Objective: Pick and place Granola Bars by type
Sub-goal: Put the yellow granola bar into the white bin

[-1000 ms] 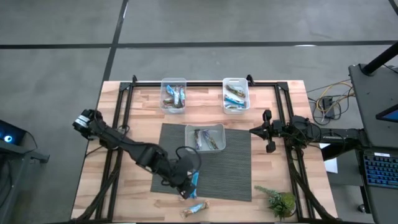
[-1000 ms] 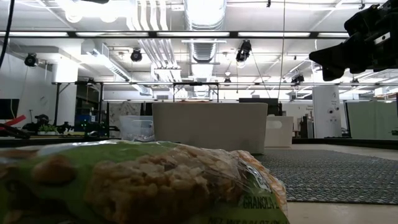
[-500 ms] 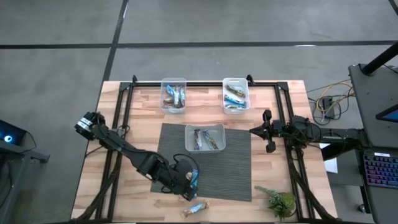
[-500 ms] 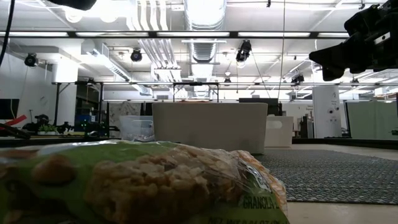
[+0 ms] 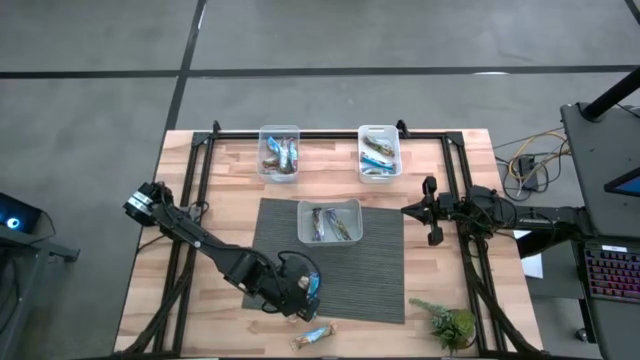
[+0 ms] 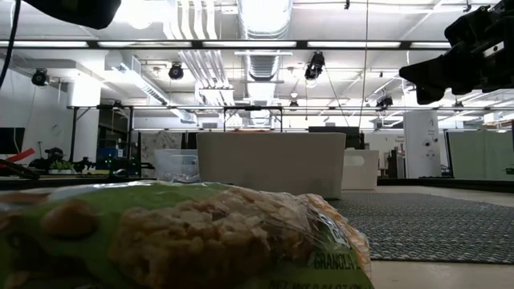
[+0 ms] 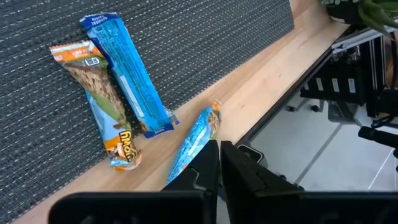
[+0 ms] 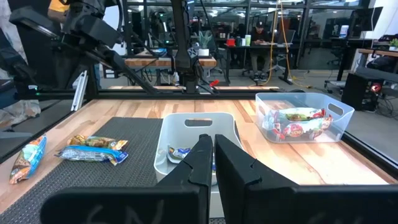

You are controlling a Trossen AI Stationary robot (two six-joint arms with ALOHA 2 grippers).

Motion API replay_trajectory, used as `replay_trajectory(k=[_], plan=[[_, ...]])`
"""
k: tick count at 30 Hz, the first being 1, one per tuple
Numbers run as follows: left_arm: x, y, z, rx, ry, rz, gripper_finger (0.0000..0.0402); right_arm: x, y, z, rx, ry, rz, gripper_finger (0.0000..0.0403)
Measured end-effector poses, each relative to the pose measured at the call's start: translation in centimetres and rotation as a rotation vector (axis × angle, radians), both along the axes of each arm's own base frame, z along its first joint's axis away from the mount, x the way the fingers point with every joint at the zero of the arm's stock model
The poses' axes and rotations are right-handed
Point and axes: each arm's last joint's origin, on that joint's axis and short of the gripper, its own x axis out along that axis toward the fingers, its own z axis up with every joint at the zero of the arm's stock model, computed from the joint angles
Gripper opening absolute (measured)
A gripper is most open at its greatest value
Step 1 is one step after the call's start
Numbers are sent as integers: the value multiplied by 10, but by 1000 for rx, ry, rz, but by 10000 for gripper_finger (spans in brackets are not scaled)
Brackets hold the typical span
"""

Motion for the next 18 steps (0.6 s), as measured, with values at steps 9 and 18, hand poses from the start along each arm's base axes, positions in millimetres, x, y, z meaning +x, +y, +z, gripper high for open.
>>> replay_trajectory(k=[9, 18], plan=[[0, 0, 0, 45, -17, -48, 1, 0, 0, 0, 0, 0, 0, 9], [0, 0, 0, 89, -34, -107, 6, 0, 0, 0, 0, 0, 0, 9]])
